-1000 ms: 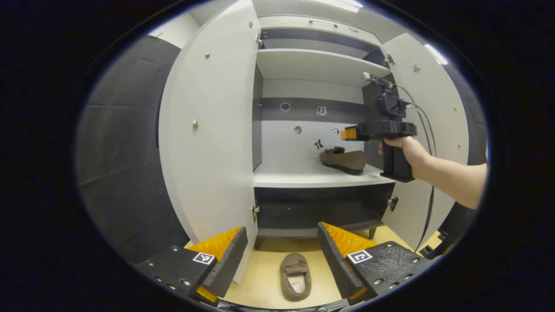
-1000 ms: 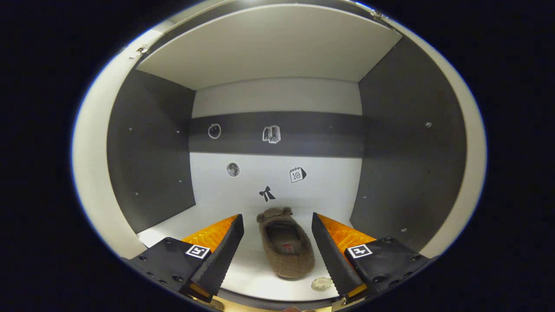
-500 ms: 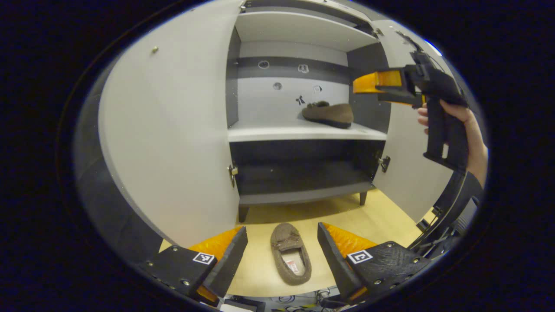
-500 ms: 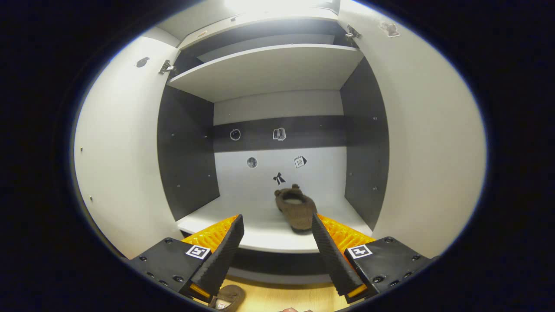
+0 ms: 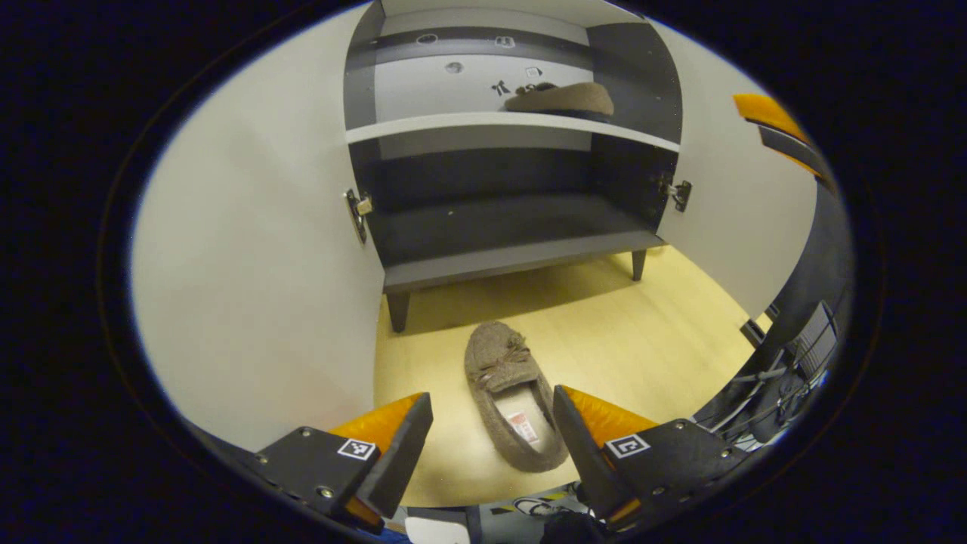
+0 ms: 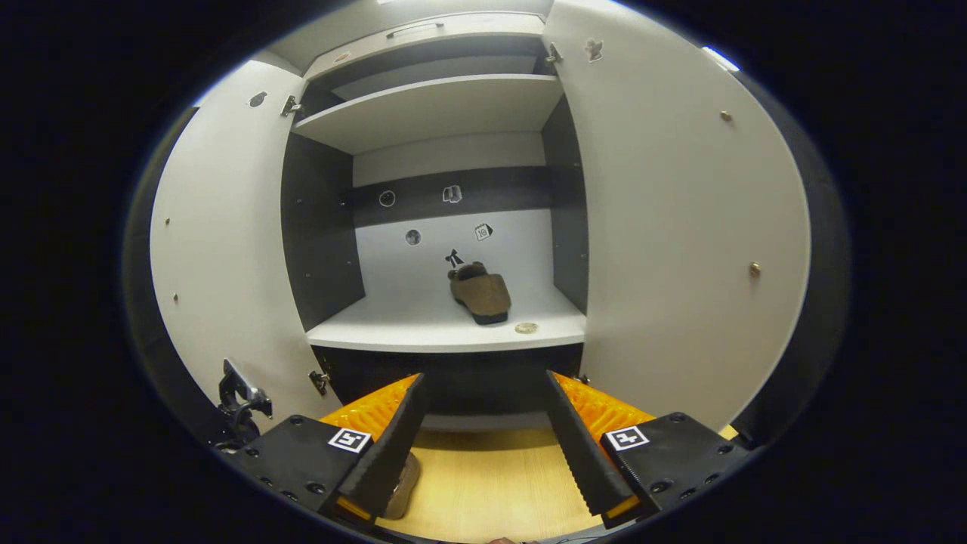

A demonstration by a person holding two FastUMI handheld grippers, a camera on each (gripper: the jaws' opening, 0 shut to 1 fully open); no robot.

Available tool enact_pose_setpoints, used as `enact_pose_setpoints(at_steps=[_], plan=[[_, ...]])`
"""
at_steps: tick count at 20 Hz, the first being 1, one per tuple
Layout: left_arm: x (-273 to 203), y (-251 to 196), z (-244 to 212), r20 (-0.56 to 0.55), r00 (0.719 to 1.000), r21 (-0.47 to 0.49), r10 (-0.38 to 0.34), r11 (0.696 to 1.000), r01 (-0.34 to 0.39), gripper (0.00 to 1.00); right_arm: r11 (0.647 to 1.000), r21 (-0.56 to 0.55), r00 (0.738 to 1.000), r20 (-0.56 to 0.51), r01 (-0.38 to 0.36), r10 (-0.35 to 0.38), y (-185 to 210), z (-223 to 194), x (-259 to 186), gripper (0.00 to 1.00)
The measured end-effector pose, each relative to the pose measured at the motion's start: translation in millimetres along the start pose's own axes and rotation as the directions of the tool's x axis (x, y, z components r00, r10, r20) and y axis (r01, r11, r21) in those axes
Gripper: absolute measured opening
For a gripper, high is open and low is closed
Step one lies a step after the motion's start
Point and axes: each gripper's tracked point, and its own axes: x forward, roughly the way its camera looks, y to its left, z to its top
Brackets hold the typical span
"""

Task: Grab one shoe with the right hand and put it into the shoe cabinet, grab the other shoe with the left hand and put it into the shoe cabinet; then close the right door with the right hand and the left door with the left hand.

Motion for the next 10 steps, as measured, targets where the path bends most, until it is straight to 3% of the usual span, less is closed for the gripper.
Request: enact_pose_setpoints(at_steps=[3,4,5,7,10], plan=[[16,-7,-14,-0.037,0.999,0.056,-0.034,0.998,0.036,0.97,0.999,-0.015,0.999,-0.013,0.039,-0.039,-7,-17,-33,0.97],[21,-7,-17,-0.054,0.998,0.085,-0.027,0.996,0.032,0.93,0.998,-0.031,0.998,-0.021,0.060,-0.061,-13,-23,-44,0.97],[28,-3,-20,-0.063,0.998,0.129,-0.007,0.992,0.015,0.93,0.996,-0.050,0.996,-0.031,0.077,-0.078,-18,-29,-55,0.92],[43,8,-23,-0.068,0.997,0.223,0.048,0.974,-0.031,0.94,0.990,-0.076,0.992,-0.049,0.116,-0.120,-29,-36,-76,0.97],[67,10,-37,-0.113,0.989,0.269,0.091,0.961,-0.058,0.93,0.978,-0.072,0.977,-0.069,0.195,-0.200,-54,-45,-106,0.98]])
